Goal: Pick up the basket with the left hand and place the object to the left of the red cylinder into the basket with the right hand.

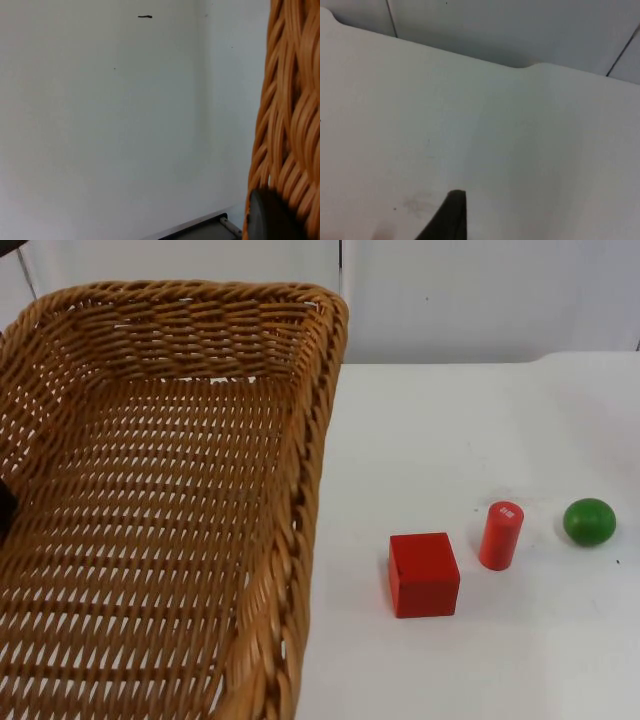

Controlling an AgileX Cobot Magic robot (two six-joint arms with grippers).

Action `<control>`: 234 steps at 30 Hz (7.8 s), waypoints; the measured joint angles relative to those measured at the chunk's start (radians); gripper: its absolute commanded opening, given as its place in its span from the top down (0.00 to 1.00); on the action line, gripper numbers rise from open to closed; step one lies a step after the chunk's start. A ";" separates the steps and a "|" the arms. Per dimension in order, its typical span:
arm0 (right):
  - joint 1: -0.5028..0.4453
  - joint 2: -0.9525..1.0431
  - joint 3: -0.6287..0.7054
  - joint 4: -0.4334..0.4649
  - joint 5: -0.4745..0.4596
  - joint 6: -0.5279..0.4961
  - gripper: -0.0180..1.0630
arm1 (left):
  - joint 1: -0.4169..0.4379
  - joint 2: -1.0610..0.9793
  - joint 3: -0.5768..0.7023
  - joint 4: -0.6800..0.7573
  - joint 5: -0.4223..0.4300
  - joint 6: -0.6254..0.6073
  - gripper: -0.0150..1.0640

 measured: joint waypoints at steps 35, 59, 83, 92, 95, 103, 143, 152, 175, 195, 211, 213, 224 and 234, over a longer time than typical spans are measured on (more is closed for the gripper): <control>0.190 0.323 -0.056 0.456 0.185 -0.836 0.01 | 0.000 0.000 0.000 -0.018 0.000 0.010 0.99; 0.422 0.579 -0.056 0.379 0.064 -0.949 0.01 | 0.000 0.000 0.000 -0.049 0.000 0.010 0.99; 0.433 0.782 -0.056 0.459 0.020 -1.292 0.01 | 0.000 0.000 0.000 -0.055 -0.002 0.012 0.99; 0.433 0.813 -0.056 0.479 -0.001 -1.313 0.01 | 0.000 0.000 0.000 -0.055 -0.002 0.017 0.99; 0.433 0.815 -0.056 0.483 -0.016 -1.315 0.01 | 0.000 0.000 0.000 -0.055 -0.002 0.019 0.99; 0.433 0.817 -0.056 0.489 -0.046 -1.317 0.01 | 0.000 0.000 0.000 -0.055 -0.004 0.019 0.99; 0.433 0.646 -0.056 0.511 0.000 -1.229 0.98 | 0.000 0.000 0.000 -0.055 -0.004 0.019 0.99; 0.433 0.513 0.025 0.474 0.033 -1.172 0.98 | 0.000 0.000 0.000 -0.055 -0.004 0.019 0.99; 0.433 0.084 0.055 0.347 0.294 -0.885 0.98 | 0.000 0.000 0.000 -0.055 -0.004 0.019 0.99; 0.433 -0.109 0.055 0.358 0.373 -0.760 0.98 | 0.000 0.000 0.000 -0.055 -0.024 0.019 0.99; 0.433 -0.109 0.055 0.426 0.221 -0.726 0.98 | 0.000 0.000 0.000 -0.055 -0.024 0.019 0.99; 0.433 -0.109 0.055 0.437 0.200 -0.722 0.98 | 0.000 0.000 0.000 -0.055 -0.026 0.019 0.99; 0.517 -0.068 -0.049 0.444 0.191 -0.703 0.98 | 0.000 0.000 0.000 -0.055 -0.032 0.019 0.99; 0.721 0.163 -0.245 0.388 0.207 -0.602 0.98 | 0.000 0.000 0.000 -0.055 -0.032 0.019 0.99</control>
